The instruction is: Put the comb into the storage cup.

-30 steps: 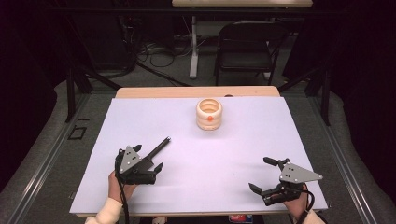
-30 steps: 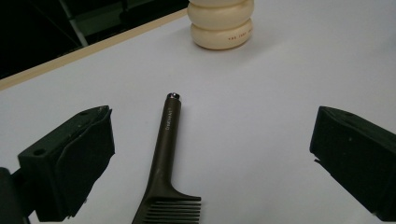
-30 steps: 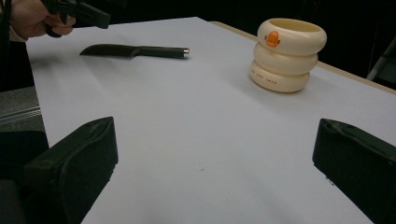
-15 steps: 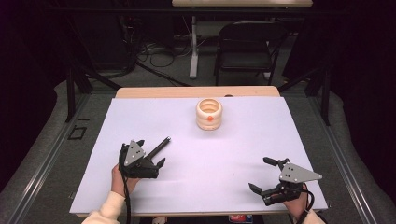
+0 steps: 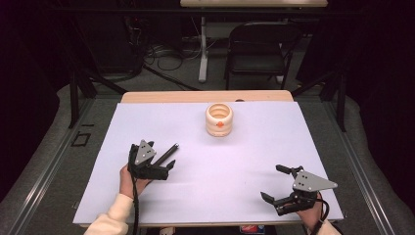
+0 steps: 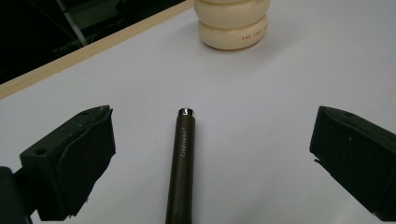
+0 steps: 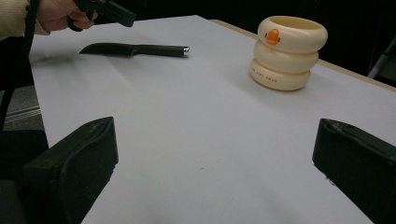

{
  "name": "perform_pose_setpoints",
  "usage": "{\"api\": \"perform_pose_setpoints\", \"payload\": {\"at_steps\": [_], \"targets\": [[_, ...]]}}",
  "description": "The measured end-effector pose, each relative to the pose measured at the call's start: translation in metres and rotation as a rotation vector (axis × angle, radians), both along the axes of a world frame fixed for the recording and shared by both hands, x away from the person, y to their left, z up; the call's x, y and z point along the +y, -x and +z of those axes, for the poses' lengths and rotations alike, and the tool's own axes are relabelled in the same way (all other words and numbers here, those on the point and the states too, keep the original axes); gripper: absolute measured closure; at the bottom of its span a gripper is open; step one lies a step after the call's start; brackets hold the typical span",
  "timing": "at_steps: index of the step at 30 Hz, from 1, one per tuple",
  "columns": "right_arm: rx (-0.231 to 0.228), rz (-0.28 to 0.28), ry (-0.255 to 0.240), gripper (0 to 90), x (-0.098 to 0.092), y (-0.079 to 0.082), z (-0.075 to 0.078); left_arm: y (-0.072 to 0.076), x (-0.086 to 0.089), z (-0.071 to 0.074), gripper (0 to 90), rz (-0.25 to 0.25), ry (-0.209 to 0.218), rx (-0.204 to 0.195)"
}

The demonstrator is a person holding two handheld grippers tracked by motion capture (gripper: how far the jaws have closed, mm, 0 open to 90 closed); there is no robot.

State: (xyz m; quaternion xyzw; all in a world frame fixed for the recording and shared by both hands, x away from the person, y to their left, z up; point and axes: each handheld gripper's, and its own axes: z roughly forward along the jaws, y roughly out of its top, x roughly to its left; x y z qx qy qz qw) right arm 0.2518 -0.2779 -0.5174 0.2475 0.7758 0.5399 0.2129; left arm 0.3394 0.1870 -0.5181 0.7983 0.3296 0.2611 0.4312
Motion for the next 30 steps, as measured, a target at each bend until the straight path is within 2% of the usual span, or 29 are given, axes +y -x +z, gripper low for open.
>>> {"api": "perform_pose_setpoints", "payload": {"at_steps": [15, 20, 24, 30], "targets": [[0.003, 0.0, 0.0, 0.0, 0.0, 0.0, 0.0, -0.018, -0.007, 0.002, 0.1, -0.016, -0.019, 0.036], [0.004, 0.002, -0.002, 0.0, 0.0, 0.0, 0.0, -0.024, -0.008, 0.003, 3.0, -0.023, -0.026, 0.048], [0.002, 0.003, -0.002, 0.0, 0.0, 0.0, 0.0, -0.029, -0.008, 0.004, 9.5, -0.033, -0.027, 0.062], [0.004, 0.002, 0.001, 0.0, 0.0, 0.0, 0.0, -0.039, -0.01, 0.002, 28.4, -0.044, -0.045, 0.1]]}}
